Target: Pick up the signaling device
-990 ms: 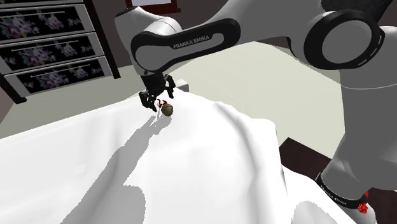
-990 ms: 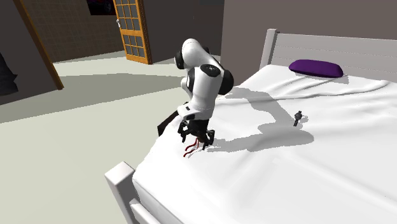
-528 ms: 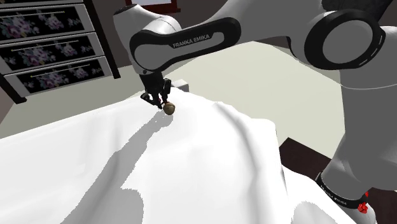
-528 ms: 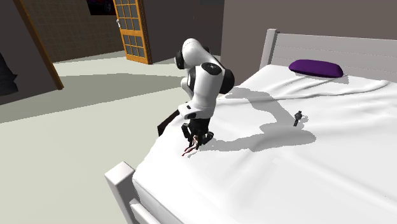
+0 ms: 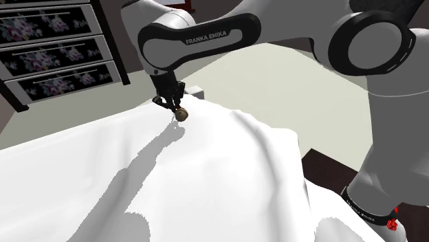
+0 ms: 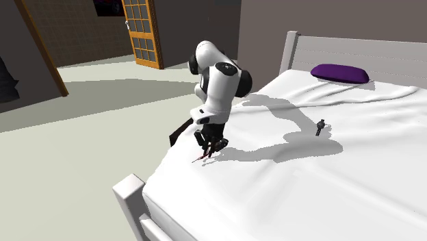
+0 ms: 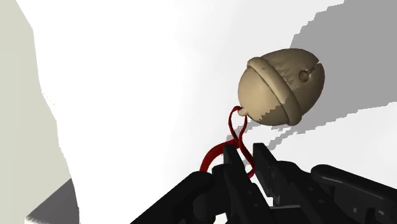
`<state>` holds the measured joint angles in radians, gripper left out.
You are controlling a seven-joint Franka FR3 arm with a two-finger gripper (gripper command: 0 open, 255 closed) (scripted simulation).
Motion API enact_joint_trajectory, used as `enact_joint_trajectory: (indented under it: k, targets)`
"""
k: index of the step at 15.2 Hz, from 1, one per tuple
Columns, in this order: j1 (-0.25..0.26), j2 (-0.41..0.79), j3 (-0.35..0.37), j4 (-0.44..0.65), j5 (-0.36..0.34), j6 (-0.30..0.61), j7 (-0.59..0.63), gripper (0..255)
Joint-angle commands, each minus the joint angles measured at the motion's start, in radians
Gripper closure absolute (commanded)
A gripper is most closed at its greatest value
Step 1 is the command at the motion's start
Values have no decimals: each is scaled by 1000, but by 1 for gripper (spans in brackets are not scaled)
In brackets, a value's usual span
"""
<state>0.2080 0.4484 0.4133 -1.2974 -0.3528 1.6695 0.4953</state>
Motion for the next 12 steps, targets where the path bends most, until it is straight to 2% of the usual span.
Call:
enact_joint_trajectory:
  k: [1, 10, 12]
  targets:
    - [5, 3, 0, 30, 0, -28, -5, 255]
    - [36, 36, -1, 203, -10, -166, -30, 255]
    - [37, 37, -2, 207, -10, -168, -31, 255]
